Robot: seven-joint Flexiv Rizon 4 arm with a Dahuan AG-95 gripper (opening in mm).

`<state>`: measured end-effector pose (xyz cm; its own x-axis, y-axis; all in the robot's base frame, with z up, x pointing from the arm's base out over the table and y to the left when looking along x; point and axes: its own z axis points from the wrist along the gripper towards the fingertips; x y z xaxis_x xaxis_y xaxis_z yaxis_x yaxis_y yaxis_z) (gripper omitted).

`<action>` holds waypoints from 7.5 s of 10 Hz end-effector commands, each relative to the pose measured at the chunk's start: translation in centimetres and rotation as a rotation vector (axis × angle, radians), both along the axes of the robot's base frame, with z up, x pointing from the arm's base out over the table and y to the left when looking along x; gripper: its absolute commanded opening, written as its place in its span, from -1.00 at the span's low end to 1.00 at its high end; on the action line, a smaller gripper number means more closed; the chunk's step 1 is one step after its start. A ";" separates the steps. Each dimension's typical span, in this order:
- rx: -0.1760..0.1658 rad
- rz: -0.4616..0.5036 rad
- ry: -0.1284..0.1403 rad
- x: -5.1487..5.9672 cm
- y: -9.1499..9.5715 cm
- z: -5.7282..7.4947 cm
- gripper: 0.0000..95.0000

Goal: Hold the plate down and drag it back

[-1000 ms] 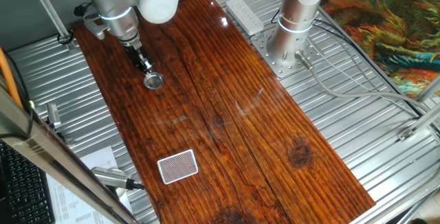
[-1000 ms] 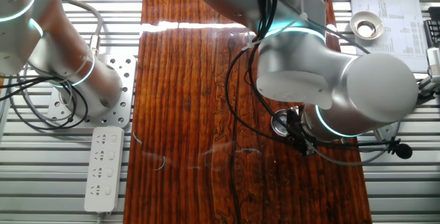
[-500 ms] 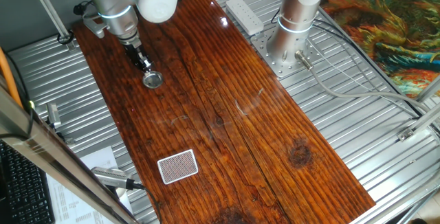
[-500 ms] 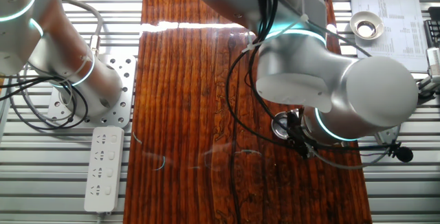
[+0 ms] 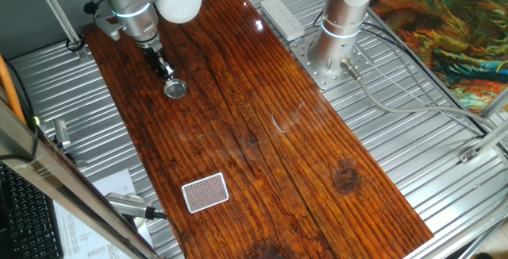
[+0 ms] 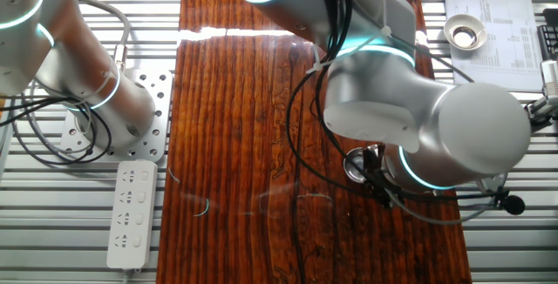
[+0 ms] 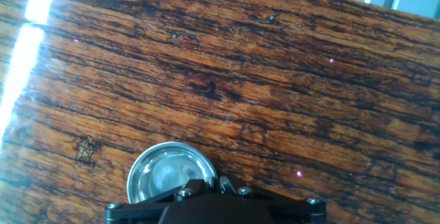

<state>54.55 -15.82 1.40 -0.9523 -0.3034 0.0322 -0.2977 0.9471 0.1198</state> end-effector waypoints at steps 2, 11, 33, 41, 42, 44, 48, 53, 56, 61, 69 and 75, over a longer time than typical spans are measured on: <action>0.001 0.016 0.000 -0.2 -0.9 -0.1 -1.00; -0.018 0.075 0.000 -0.6 -2.8 0.3 -1.00; -0.030 0.141 -0.005 -2.0 -5.8 0.5 -1.00; -0.036 0.152 -0.020 -2.3 -5.9 0.5 -1.00; -0.025 0.145 -0.026 -2.3 -5.8 0.4 -1.00; -0.028 0.139 -0.028 -2.3 -5.7 0.3 -1.00; -0.026 0.136 -0.026 -2.3 -5.7 0.2 -1.00; -0.036 0.157 -0.028 -2.4 -5.7 0.2 -0.60; -0.026 0.163 -0.020 -2.4 -6.0 0.8 -0.20; -0.020 0.122 -0.014 -1.7 -6.2 2.7 -1.00; -0.006 -0.183 -0.064 0.2 -5.7 7.9 -0.60; -0.065 -0.265 -0.118 -0.8 -5.4 10.3 -1.00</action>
<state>53.50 -21.07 11.92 -0.9964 -0.0376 -0.0756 -0.0402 0.9987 0.0327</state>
